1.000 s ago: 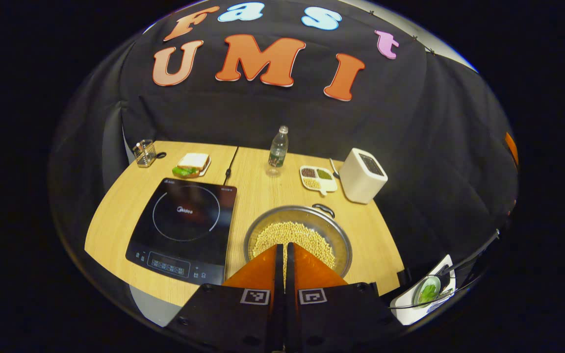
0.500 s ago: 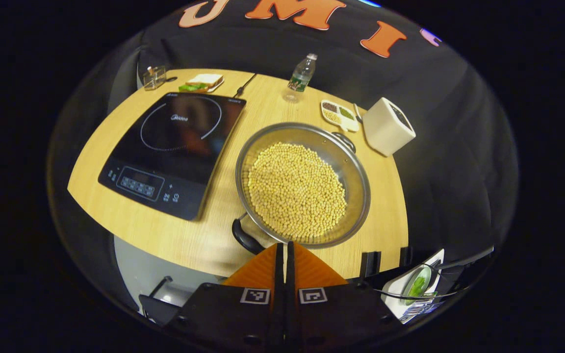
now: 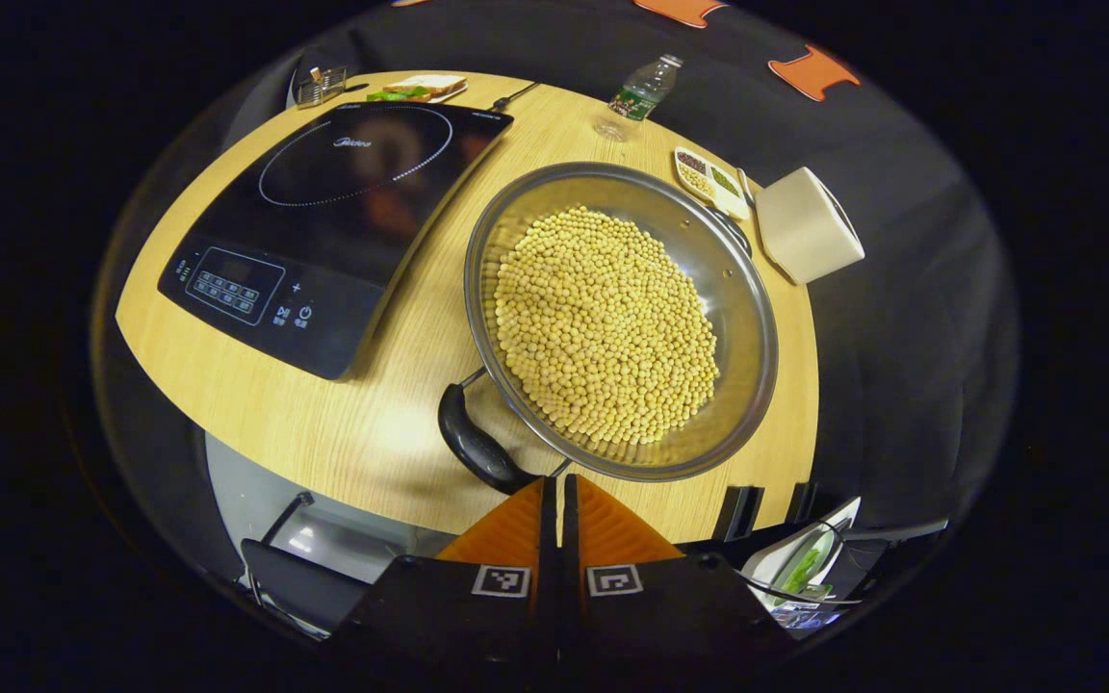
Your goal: First push the handle of the pot to place it horizontally, then grasp the pot with both hands and set it on the induction cooktop.
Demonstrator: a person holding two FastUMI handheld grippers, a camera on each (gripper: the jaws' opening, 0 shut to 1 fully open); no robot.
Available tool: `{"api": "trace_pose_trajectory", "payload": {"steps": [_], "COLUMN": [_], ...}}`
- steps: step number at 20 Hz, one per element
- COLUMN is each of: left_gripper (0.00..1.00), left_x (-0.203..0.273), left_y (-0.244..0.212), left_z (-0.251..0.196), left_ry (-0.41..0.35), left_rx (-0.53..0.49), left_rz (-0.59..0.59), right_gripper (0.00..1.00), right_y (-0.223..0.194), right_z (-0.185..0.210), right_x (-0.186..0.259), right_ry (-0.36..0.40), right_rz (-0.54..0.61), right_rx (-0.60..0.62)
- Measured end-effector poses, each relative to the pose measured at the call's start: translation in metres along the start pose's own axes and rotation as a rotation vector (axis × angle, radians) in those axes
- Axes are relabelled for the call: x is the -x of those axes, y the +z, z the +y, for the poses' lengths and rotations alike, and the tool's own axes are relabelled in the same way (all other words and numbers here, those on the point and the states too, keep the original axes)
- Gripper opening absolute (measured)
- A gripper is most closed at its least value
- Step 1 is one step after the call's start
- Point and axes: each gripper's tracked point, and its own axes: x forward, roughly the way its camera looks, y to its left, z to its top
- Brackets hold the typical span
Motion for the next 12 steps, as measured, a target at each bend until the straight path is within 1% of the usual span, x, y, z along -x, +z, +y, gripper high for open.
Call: {"api": "trace_pose_trajectory", "payload": {"steps": [1,2,5,7,8,9,12], "left_gripper": [0.08,0.08,0.08,0.08,0.10,0.08,0.08], "left_x": [-0.003,-0.005,-0.018,-0.023,-0.025,-0.027,-0.033], "left_y": [-0.003,-0.007,-0.018,-0.018,-0.018,-0.016,-0.008], "left_z": [-0.005,-0.008,-0.002,-0.004,-0.003,0.001,0.019], "left_ry": [-0.027,-0.032,0.006,-0.007,-0.014,0.000,0.056], "left_rx": [0.018,0.024,-0.035,-0.014,-0.004,-0.010,-0.058], "left_rz": [0.026,0.050,0.109,0.142,0.153,0.158,0.167], "right_gripper": [0.94,0.94,0.94,0.94,0.94,0.94,0.94], "right_y": [-0.002,-0.003,-0.005,-0.006,-0.006,-0.007,-0.010], "right_z": [-0.001,-0.002,-0.005,-0.004,-0.003,-0.003,0.004], "right_x": [0.000,0.000,0.001,0.000,-0.001,-0.002,-0.004], "right_ry": [-0.009,-0.019,-0.058,-0.081,-0.090,-0.100,-0.123], "right_rz": [0.004,0.006,0.007,0.011,0.013,0.015,0.028], "right_rx": [0.003,0.004,0.004,0.003,0.003,0.006,0.013]}}
